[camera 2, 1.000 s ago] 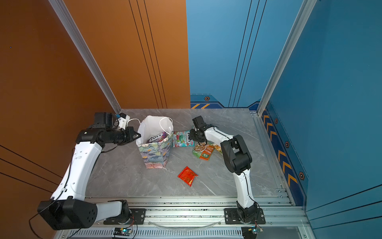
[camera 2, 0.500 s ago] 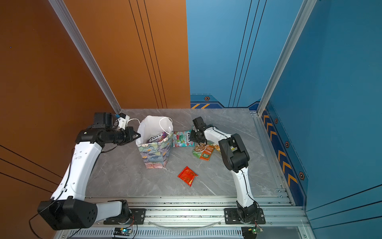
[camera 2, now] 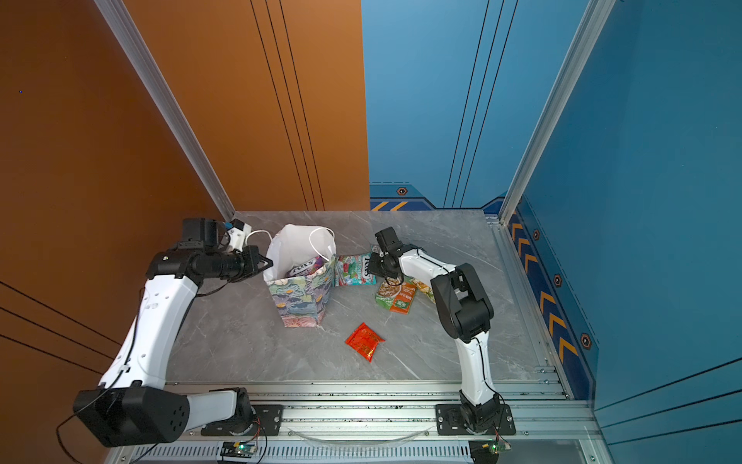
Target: Place the snacks into the paper bag
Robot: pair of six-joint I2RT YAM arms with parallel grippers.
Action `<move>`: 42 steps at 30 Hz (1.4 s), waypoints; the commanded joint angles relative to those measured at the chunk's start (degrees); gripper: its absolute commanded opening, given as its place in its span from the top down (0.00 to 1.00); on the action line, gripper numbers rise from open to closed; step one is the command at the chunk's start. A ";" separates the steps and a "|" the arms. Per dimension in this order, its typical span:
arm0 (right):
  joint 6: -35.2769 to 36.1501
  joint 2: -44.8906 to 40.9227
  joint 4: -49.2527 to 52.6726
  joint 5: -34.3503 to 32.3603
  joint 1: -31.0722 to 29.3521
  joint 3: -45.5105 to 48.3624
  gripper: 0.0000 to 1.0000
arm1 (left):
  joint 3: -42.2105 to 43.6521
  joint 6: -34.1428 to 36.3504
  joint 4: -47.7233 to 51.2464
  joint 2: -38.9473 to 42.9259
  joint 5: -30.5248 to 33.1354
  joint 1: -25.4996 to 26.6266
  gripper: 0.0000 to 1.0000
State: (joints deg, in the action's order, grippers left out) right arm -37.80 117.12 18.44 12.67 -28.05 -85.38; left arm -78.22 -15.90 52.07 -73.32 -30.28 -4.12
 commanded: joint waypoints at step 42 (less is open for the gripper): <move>-11.23 -12.26 -16.72 -4.61 -6.15 25.68 0.68 | 0.12 0.08 -1.78 1.54 -2.50 -0.11 1.00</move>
State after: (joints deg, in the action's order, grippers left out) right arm -48.16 102.89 3.44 8.73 -34.17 -60.27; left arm -78.19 -15.90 52.07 -73.28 -30.33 -4.12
